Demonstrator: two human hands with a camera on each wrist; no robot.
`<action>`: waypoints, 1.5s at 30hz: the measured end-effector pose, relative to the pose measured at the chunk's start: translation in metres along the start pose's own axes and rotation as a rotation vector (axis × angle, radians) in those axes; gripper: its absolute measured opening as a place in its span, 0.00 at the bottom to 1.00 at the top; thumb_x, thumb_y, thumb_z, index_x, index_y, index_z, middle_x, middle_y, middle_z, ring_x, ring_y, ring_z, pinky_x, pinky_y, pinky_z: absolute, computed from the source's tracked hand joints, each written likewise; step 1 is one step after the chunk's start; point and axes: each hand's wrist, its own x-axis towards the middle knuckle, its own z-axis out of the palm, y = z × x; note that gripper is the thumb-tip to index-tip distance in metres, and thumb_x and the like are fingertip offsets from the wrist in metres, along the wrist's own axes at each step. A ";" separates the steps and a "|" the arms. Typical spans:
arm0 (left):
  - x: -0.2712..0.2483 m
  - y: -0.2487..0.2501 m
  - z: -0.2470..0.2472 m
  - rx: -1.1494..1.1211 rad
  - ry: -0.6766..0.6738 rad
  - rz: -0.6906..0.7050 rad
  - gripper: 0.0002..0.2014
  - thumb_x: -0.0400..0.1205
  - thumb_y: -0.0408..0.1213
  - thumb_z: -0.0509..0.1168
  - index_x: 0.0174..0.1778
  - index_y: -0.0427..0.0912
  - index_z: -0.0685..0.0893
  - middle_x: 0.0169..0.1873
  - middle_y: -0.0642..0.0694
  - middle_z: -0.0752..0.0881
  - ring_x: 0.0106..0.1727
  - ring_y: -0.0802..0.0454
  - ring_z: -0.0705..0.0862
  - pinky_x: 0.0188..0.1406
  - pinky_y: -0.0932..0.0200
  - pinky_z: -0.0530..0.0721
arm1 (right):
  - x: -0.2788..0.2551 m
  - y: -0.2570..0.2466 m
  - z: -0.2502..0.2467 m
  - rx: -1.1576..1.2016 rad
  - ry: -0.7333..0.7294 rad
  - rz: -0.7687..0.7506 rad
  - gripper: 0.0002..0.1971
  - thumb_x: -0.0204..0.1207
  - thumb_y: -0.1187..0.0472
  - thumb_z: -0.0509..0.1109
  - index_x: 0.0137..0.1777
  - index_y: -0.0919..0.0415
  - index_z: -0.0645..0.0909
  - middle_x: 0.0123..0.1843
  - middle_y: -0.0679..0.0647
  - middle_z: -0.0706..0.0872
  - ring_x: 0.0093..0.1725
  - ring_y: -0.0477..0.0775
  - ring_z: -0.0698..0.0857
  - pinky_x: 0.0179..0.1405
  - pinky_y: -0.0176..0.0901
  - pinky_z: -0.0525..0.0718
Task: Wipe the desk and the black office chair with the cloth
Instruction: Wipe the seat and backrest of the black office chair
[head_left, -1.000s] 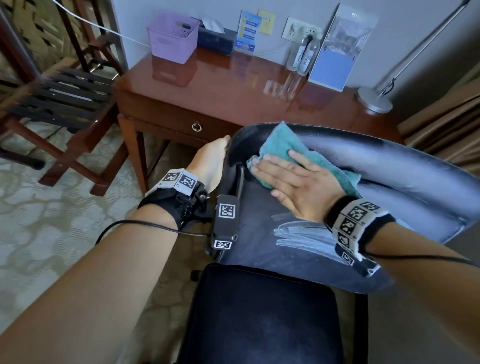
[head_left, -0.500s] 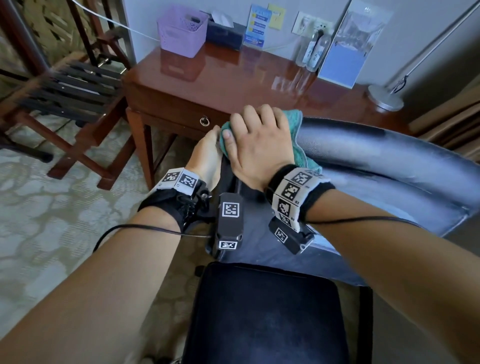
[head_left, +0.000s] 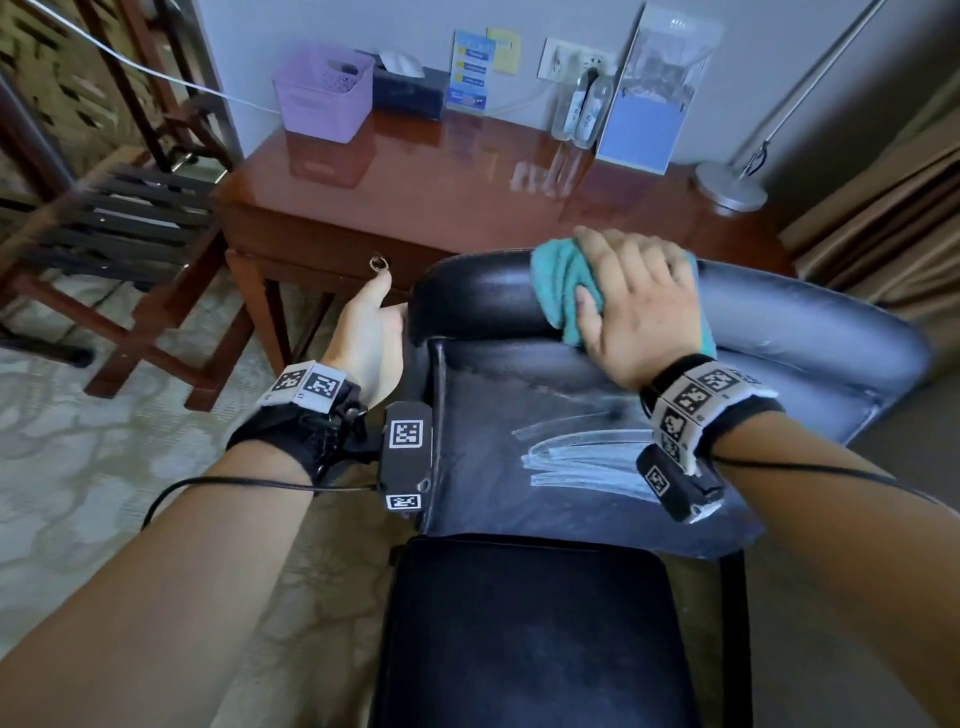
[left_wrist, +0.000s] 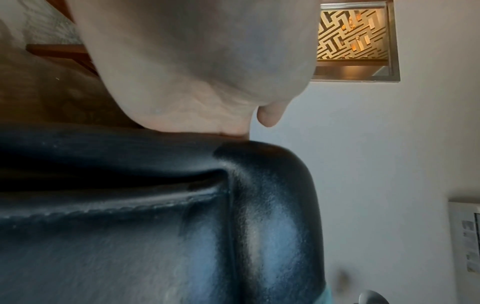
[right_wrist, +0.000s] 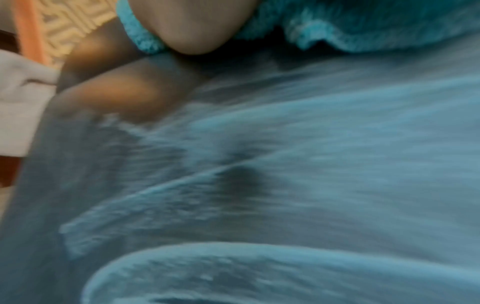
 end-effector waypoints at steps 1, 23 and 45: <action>0.002 -0.002 0.003 0.019 0.011 0.008 0.30 0.87 0.57 0.45 0.44 0.38 0.85 0.36 0.40 0.91 0.36 0.47 0.90 0.42 0.54 0.80 | -0.006 0.012 -0.001 -0.006 -0.018 0.045 0.27 0.84 0.48 0.47 0.74 0.63 0.72 0.63 0.61 0.81 0.59 0.63 0.76 0.66 0.55 0.65; 0.015 0.019 0.036 0.583 0.421 0.150 0.27 0.86 0.54 0.53 0.72 0.37 0.77 0.71 0.39 0.78 0.69 0.45 0.79 0.74 0.51 0.72 | -0.054 0.077 -0.002 0.065 -0.063 0.292 0.28 0.85 0.51 0.40 0.85 0.55 0.55 0.85 0.53 0.59 0.84 0.56 0.57 0.82 0.58 0.49; 0.040 -0.017 0.204 1.747 0.118 0.618 0.34 0.89 0.51 0.36 0.53 0.38 0.87 0.42 0.43 0.83 0.44 0.40 0.78 0.65 0.50 0.65 | -0.116 0.166 0.012 0.044 0.070 0.509 0.24 0.85 0.52 0.47 0.74 0.63 0.73 0.67 0.60 0.79 0.64 0.64 0.75 0.71 0.57 0.66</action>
